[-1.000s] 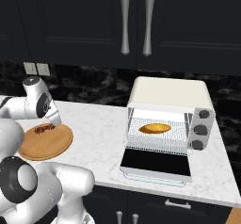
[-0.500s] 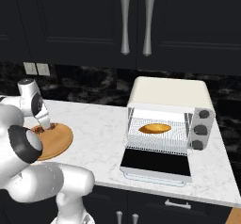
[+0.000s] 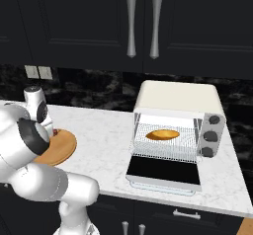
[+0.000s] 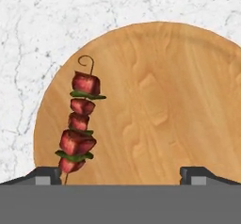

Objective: Pick up the kebab skewer and baguette bread, and place them inside the toaster oven. Close the toaster oven door and start by setting the timer.

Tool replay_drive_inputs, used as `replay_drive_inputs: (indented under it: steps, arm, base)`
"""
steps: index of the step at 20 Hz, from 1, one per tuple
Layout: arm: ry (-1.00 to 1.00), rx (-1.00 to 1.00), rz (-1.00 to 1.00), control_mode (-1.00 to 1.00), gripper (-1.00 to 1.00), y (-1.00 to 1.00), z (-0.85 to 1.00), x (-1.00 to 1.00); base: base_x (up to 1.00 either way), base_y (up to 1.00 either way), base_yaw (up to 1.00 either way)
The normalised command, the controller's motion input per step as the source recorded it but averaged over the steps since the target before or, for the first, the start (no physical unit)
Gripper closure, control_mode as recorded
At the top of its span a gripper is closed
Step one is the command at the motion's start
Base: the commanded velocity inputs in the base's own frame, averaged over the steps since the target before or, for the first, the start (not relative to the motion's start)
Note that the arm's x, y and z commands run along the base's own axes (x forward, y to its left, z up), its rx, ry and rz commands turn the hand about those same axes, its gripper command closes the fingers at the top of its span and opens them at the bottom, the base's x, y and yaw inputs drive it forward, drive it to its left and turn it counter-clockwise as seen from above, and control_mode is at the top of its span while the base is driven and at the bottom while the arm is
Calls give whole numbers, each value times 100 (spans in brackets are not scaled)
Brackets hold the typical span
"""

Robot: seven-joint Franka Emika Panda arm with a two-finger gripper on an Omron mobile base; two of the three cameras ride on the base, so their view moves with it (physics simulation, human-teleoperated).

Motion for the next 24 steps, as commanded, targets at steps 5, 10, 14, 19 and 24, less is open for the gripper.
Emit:
replay_drive_inputs:
  steps: [5,10,14,19,24]
  arm:
    - [-1,0,0,-100,-100,15,-18,21]
    - [0,0,0,-100,-100,21,-3,31]
    - [0,0,0,-100,-100,9,-7,35]
    - [0,0,0,-100,-100,0,-20,28]
    - [0,0,0,-100,-100,1,-30,2]
  base:
    - [0,0,0]
    - [0,0,0]
    - [0,0,0]
    - [0,0,0]
    - [0,0,0]
